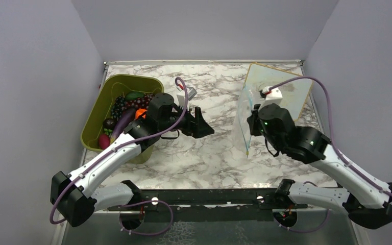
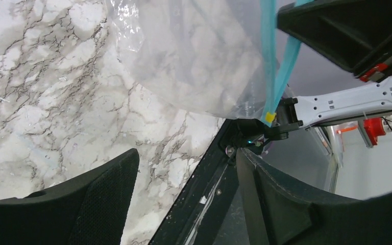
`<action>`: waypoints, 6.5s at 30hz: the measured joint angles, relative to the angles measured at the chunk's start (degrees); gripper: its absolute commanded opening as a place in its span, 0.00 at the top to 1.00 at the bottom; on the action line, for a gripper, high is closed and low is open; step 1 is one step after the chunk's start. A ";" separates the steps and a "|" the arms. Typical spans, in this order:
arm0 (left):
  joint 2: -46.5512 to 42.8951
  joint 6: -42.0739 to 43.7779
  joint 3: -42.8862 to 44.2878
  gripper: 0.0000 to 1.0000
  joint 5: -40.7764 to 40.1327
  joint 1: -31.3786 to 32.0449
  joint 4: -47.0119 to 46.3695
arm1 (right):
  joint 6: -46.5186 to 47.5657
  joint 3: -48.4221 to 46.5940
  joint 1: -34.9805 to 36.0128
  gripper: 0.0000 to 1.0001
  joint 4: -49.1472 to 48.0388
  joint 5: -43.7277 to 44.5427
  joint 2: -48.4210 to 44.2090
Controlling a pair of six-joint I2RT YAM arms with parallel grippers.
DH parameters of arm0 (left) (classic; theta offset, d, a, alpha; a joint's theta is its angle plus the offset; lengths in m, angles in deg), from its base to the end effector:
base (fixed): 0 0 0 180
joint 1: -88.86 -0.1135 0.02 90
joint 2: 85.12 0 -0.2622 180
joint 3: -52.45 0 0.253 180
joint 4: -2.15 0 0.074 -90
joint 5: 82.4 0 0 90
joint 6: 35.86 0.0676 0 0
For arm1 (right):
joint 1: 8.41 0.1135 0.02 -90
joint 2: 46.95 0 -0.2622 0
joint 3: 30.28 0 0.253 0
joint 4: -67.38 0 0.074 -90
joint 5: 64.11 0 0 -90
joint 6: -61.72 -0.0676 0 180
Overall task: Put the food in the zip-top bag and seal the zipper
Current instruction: Open the zipper of the food storage bag, then pick up the fake fruit from the bin, then place the fake fruit in the zipper food storage bag.
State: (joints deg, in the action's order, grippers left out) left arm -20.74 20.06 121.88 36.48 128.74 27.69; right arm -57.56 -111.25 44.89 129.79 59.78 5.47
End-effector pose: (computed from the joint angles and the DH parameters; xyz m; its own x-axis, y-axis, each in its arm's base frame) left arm 0.1966 -0.2068 0.3256 -0.7316 -0.0281 -0.6811 0.6021 0.4421 -0.6649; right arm 0.1440 0.1301 0.3697 -0.4806 0.0345 -0.8763 -0.1763 0.9750 0.1351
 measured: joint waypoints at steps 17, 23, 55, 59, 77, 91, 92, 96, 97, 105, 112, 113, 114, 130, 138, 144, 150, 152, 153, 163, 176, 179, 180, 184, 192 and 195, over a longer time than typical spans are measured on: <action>6.62 -0.46 -0.15 0.22 -6.56 0.00 -4.15 | -2.71 12.63 0.00 0.99 -19.87 -13.86 7.63; 7.98 1.49 -0.11 0.26 -12.92 0.00 -3.17 | -4.90 15.17 0.00 0.99 -26.23 -16.96 7.82; 6.64 8.52 0.42 0.34 -18.18 0.35 3.45 | -0.90 16.94 0.22 0.99 -21.68 -10.93 -3.28; 1.29 10.29 0.42 0.24 -18.08 0.33 3.50 | -0.87 17.20 0.22 0.99 -22.05 -12.28 -1.46; -4.52 13.94 6.60 0.00 -45.13 -1.18 14.05 | 2.43 17.20 0.22 0.99 -24.11 -13.79 0.07; 1.22 5.97 7.15 0.08 -38.88 -24.98 18.03 | 2.54 20.68 0.22 0.99 -25.83 -16.57 -1.20; 1.33 5.14 7.15 0.13 -38.60 -26.56 18.21 | 2.54 20.72 0.22 0.99 -25.83 -16.65 -1.20; 1.97 0.17 7.08 0.24 -39.12 -30.91 18.29 | 2.54 20.72 0.22 0.99 -25.94 -16.94 -1.22; 2.16 -1.25 7.02 0.23 -39.78 -31.43 18.34 | 2.54 20.72 0.22 0.99 -25.97 -17.03 -1.22; 5.92 -17.86 6.56 0.22 -42.84 -34.40 23.45 | 2.51 20.76 0.22 0.98 -25.94 -18.29 -1.44; 8.57 -26.47 3.98 0.21 -42.36 -36.30 26.47 | 2.21 20.81 0.22 0.99 -25.97 -18.84 -1.84; 9.09 -27.15 3.72 0.22 -42.18 -36.48 26.49 | 2.12 20.81 0.22 0.99 -25.97 -18.91 -1.88; 9.55 -27.61 3.52 0.24 -41.88 -36.50 26.43 | 2.03 20.83 0.22 0.99 -25.99 -19.02 -1.92; 14.82 -29.14 0.63 0.28 -37.29 -36.52 20.81 | 1.29 21.24 0.22 0.99 -26.43 -20.79 -1.99; 15.80 -29.11 0.11 0.45 -37.35 -36.52 19.43 | 1.05 21.57 0.22 0.99 -26.47 -21.14 -2.14; 14.29 -29.00 -1.01 0.60 -38.07 -36.52 19.08 | 0.85 21.90 0.22 0.99 -26.73 -21.20 -2.34; 13.27 -28.72 -2.16 0.68 -38.66 -36.50 18.58 | -0.07 22.80 0.22 0.99 -27.34 -21.38 -2.62; 12.76 -28.50 -2.51 0.68 -38.80 -36.50 18.47 | -0.35 22.80 0.22 0.98 -27.34 -21.38 -2.62; 12.50 -28.37 -2.64 0.68 -38.88 -36.50 18.49 | -0.44 22.80 0.22 0.98 -27.34 -21.38 -2.62; 6.05 -26.03 -3.28 0.68 -40.26 -36.52 18.88 | -2.01 22.80 0.22 0.99 -27.36 -21.55 -2.43; -6.40 -15.61 -2.89 0.68 -41.97 -36.54 19.19 | -5.09 17.86 0.22 0.99 -23.78 -18.62 0.04; -7.72 -12.15 -1.90 0.67 -40.37 -36.57 19.21 | -5.97 15.89 0.22 0.98 -22.43 -17.55 1.29; -7.98 -10.78 -1.49 0.67 -39.15 -36.57 19.10 | -6.27 15.30 0.22 0.99 -22.05 -17.29 1.92; -8.83 -5.35 -0.70 0.67 -32.94 -36.54 18.86 | -8.00 13.22 0.22 0.99 -20.31 -16.39 5.14; -9.68 0.39 2.01 0.67 -17.46 -36.22 17.55 | -12.68 9.18 0.22 0.99 -18.23 -15.47 12.41; -10.32 0.63 1.79 0.67 -11.85 -35.87 15.82 | -13.49 9.18 0.22 0.99 -19.02 -16.50 12.83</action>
State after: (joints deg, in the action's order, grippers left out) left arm -31.06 20.69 123.67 24.64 92.87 43.51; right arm -71.04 -102.07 45.11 110.77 43.28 18.30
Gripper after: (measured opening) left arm 0.563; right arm 0.020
